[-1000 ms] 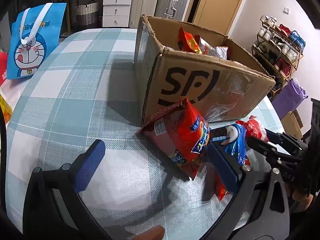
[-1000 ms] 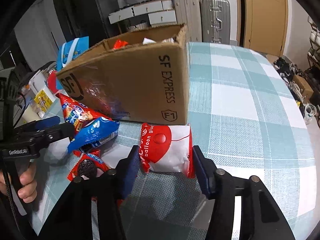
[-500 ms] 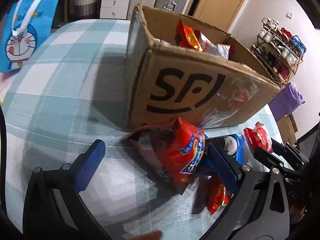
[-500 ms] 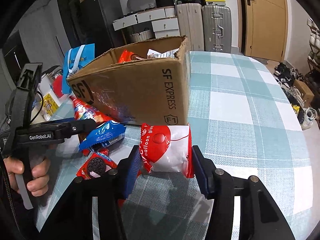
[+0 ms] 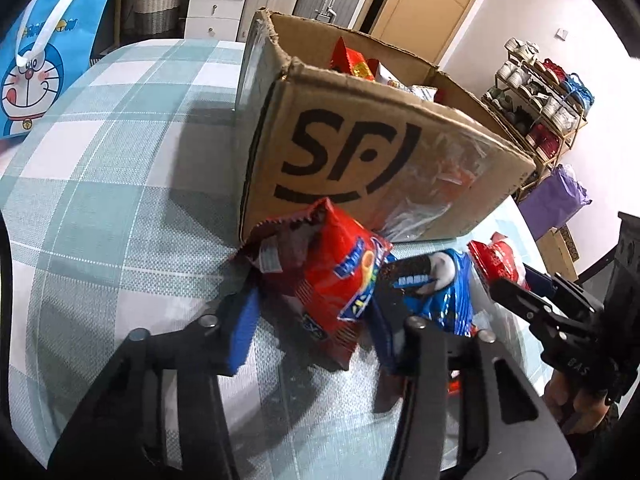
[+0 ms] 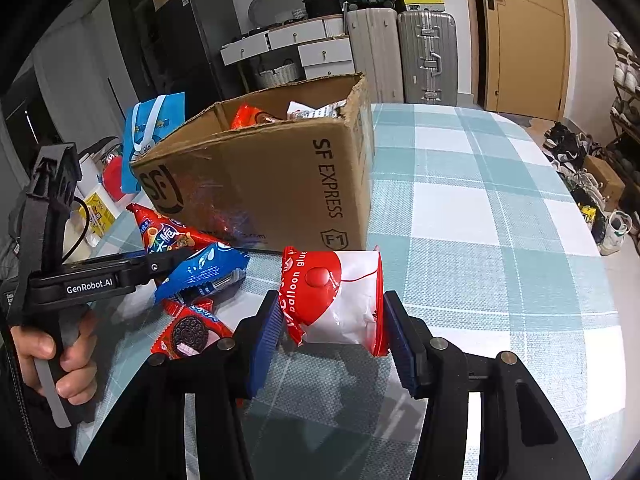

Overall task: Organize snacks
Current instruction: 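Grasp the red-and-white balloon gum pack with the right gripper while the left gripper grasps the red chip bag, then carry both bags into the cardboard box and open both grippers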

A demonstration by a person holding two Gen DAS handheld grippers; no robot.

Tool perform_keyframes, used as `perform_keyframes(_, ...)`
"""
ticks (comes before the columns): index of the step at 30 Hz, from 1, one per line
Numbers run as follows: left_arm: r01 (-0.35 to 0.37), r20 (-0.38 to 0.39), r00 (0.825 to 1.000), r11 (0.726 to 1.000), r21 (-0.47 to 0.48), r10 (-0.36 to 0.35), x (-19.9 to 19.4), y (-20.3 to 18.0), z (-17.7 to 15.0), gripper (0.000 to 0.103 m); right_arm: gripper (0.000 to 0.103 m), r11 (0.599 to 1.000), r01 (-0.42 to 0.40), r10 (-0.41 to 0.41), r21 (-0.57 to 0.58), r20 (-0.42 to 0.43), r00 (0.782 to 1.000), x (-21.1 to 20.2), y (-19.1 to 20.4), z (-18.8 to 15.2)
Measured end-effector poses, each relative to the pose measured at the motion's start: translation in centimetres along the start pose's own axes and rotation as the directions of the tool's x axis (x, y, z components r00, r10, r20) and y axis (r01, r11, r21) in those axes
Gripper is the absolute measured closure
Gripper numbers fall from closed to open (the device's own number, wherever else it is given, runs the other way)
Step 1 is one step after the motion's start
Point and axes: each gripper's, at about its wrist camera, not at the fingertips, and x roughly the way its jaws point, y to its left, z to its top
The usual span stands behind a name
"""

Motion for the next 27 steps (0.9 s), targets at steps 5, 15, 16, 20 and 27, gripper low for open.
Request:
perform_keyframes(5, 0.010, 0.006, 1.000, 1.000, 0.009, -0.010, -0.6, -0.1, -0.6, 0.067, 0.052, 1.000, -0.009, 0.009, -0.002, 0.001, 1.000, 0.0, 0.3, -0.2)
perform_keyframes(15, 0.015, 0.054, 0.998, 1.000, 0.021, -0.016, -3.1, 0.4, -1.4, 0.069, 0.052, 1.000, -0.009, 0.009, -0.007, 0.017, 1.000, -0.6, 0.8, -0.2)
perform_keyframes(16, 0.010, 0.058, 0.998, 1.000, 0.022, -0.012, -3.4, 0.4, -1.5, 0.069, 0.052, 1.000, -0.012, 0.012, -0.005, 0.018, 1.000, -0.7, 0.8, -0.1)
perform_keyframes(20, 0.008, 0.079, 0.997, 1.000, 0.029, -0.010, -4.9, 0.4, -2.1, 0.069, 0.052, 1.000, -0.020, 0.020, 0.000, 0.032, 0.999, -1.3, 1.0, -0.2)
perform_keyframes(27, 0.013, 0.123, 0.992, 0.999, 0.042, -0.018, -7.3, -0.1, -2.4, 0.069, 0.052, 0.999, -0.032, 0.032, -0.003, 0.064, 0.997, -3.1, 1.9, -0.2)
